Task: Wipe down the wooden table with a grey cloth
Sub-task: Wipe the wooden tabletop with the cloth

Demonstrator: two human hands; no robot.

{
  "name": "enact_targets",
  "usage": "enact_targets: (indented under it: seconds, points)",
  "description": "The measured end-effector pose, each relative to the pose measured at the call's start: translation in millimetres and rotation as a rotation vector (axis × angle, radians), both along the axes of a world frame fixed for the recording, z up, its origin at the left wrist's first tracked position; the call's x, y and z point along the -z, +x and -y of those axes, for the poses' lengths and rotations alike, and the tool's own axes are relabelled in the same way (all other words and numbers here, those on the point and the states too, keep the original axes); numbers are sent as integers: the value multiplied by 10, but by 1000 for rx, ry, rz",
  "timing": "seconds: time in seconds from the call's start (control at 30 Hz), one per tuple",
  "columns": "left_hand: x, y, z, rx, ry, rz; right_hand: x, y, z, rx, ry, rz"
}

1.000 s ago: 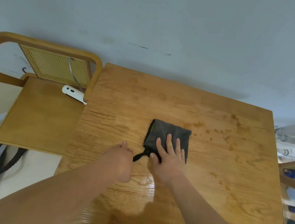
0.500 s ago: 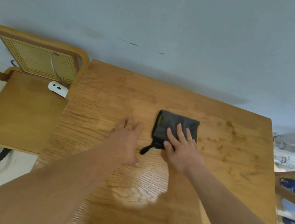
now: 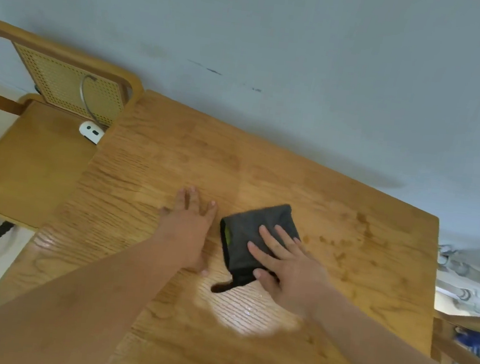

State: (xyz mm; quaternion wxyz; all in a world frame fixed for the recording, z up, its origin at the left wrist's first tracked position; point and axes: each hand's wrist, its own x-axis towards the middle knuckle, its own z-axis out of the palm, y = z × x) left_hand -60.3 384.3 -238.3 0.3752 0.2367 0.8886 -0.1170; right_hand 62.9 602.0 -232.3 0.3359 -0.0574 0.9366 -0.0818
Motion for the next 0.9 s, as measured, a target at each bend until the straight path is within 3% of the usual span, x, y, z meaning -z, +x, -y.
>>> enact_targets:
  seconds: [0.23, 0.33, 0.5, 0.57, 0.63, 0.8, 0.9]
  points:
    - [7, -4, -28, -4, -35, 19, 162, -821, -158, 545, 39, -86]
    - [1, 17, -20, -13, -24, 23, 222, -640, 232, 500, 80, -154]
    - [1, 21, 6, -25, -6, 26, 123, -135, 220, 63, 32, -97]
    - [-5, 9, -9, -28, -7, 29, 79, -202, -59, -17, 42, -98]
    - [-21, -8, -16, -28, -13, 32, 65, -433, -337, 52, 73, -110]
    - [-20, -25, -39, -27, -30, 54, 200, -890, -415, 537, 106, -121]
    - [-13, -40, -37, -29, -24, 46, 270, -833, -73, 588, 109, -211]
